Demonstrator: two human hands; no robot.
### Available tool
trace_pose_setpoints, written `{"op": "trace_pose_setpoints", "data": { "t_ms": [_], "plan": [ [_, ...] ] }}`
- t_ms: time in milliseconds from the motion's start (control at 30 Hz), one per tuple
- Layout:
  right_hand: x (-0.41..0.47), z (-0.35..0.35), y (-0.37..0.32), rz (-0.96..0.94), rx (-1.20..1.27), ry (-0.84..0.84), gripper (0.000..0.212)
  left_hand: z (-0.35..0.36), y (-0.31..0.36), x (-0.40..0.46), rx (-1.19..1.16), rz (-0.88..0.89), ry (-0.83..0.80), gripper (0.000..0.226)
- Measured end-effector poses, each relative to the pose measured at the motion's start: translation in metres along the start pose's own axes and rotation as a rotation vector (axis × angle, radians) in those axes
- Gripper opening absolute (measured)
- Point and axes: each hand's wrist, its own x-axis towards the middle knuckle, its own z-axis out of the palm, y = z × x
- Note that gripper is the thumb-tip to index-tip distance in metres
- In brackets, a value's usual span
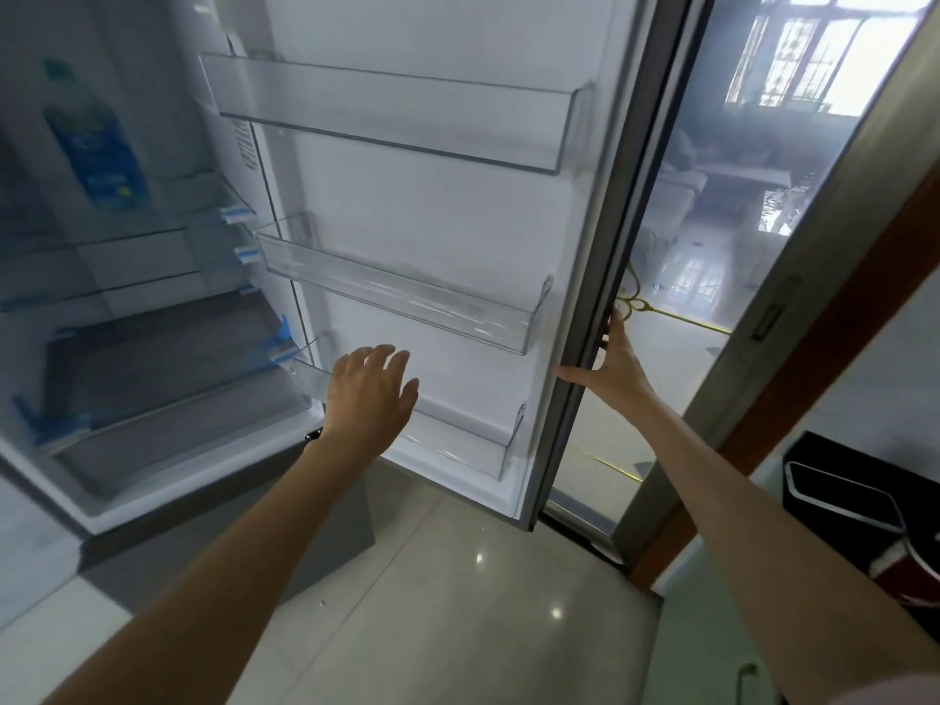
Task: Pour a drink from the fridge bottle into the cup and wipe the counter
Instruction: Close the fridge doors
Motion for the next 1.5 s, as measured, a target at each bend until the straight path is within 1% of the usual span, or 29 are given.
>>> {"op": "trace_pose_setpoints", "data": {
  "t_ms": [133, 267, 433, 567, 667, 733, 833, 900, 1033, 1200, 1367, 1500],
  "plan": [
    [-0.020, 0.007, 0.000, -0.040, 0.028, 0.009, 0.112, 0.007, 0.000, -0.015, -0.015, -0.006, 0.008, 0.036],
    [-0.049, 0.016, -0.004, -0.113, -0.001, 0.048, 0.099, 0.015, 0.005, -0.039, -0.051, -0.013, 0.030, 0.037],
    [-0.088, 0.030, -0.011, -0.243, -0.046, 0.110, 0.082, 0.024, 0.022, -0.080, -0.097, -0.027, 0.023, 0.040],
    [-0.115, 0.042, -0.017, -0.356, -0.056, 0.154, 0.067, 0.031, 0.041, -0.120, -0.149, 0.011, 0.060, 0.045],
    [-0.130, 0.053, -0.023, -0.444, -0.069, 0.174, 0.062, 0.037, 0.054, -0.149, -0.189, 0.042, 0.085, 0.046],
    [-0.139, 0.062, -0.029, -0.512, -0.084, 0.176, 0.059, 0.042, 0.060, -0.166, -0.204, 0.053, 0.075, 0.045],
    [-0.153, 0.077, -0.039, -0.590, -0.073, 0.157, 0.056, 0.046, 0.066, -0.189, -0.249, 0.027, 0.034, 0.054],
    [-0.162, 0.088, -0.048, -0.608, -0.061, 0.144, 0.056, 0.046, 0.064, -0.203, -0.271, -0.010, 0.045, 0.058],
    [-0.179, 0.109, -0.066, -0.665, -0.010, 0.131, 0.055, 0.041, 0.049, -0.226, -0.284, -0.117, 0.071, 0.063],
    [-0.198, 0.143, -0.089, -0.765, 0.045, 0.122, 0.054, 0.031, 0.019, -0.246, -0.291, -0.189, 0.106, 0.062],
    [-0.220, 0.186, -0.119, -0.829, 0.128, 0.151, 0.056, 0.014, -0.026, -0.266, -0.267, -0.227, 0.112, 0.062],
    [-0.235, 0.228, -0.147, -0.853, 0.135, 0.163, 0.055, 0.001, -0.069, -0.278, -0.245, -0.252, 0.107, 0.062]
  ]
}}
